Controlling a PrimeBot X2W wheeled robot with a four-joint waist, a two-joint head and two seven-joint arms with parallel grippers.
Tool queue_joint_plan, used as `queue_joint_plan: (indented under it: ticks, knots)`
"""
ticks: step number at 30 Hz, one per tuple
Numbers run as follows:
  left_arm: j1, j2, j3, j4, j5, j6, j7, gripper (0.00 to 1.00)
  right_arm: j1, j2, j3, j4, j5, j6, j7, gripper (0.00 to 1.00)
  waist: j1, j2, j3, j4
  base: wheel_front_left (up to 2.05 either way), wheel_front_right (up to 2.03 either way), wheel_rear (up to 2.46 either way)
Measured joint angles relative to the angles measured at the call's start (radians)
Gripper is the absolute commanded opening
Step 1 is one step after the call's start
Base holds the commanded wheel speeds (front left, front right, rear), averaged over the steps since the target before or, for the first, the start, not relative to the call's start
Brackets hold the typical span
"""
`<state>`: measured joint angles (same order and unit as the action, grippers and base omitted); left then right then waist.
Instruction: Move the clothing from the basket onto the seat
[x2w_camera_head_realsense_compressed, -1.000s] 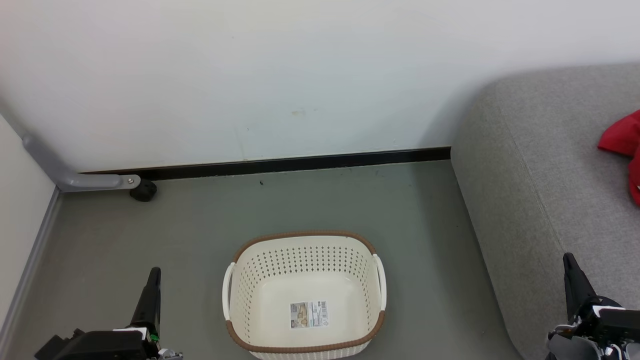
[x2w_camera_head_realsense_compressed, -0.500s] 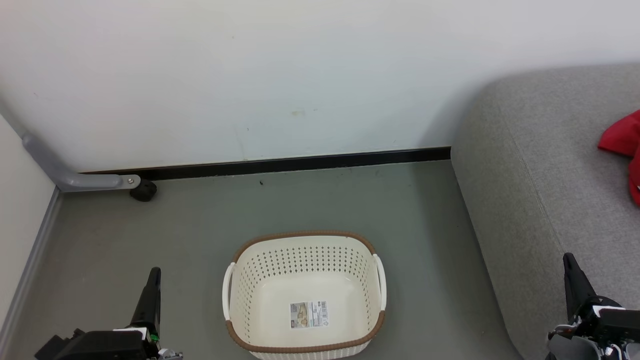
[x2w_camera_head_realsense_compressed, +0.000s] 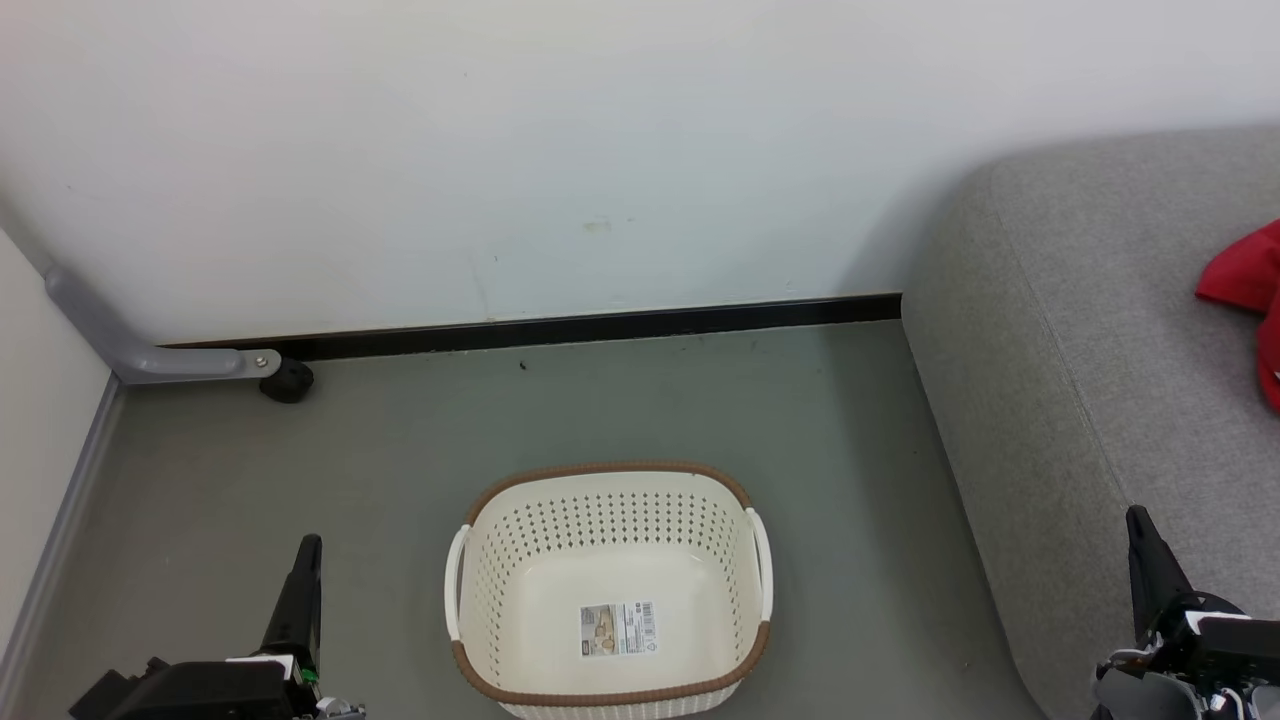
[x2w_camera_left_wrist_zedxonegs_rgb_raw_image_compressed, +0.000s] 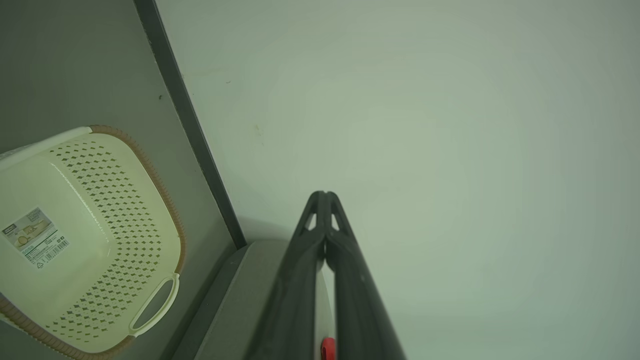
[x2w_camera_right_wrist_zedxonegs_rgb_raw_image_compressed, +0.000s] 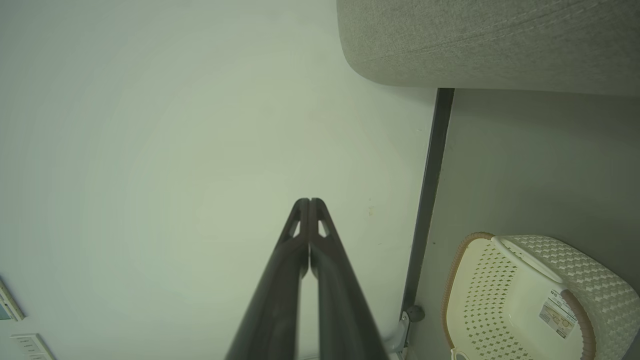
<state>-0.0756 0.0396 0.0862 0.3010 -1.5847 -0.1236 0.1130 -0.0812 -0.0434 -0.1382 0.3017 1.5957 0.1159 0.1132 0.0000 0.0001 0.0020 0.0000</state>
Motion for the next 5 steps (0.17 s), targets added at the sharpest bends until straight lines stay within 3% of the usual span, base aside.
queue_joint_plan:
  ticks: [5]
  knots:
    - [0.0,0.0,0.0,0.0,0.0,0.0,0.0,0.0,0.0,0.0,0.0,0.0,0.0,0.0,0.0,0.0,0.0,0.0,0.0,0.0,0.0,0.0,0.0]
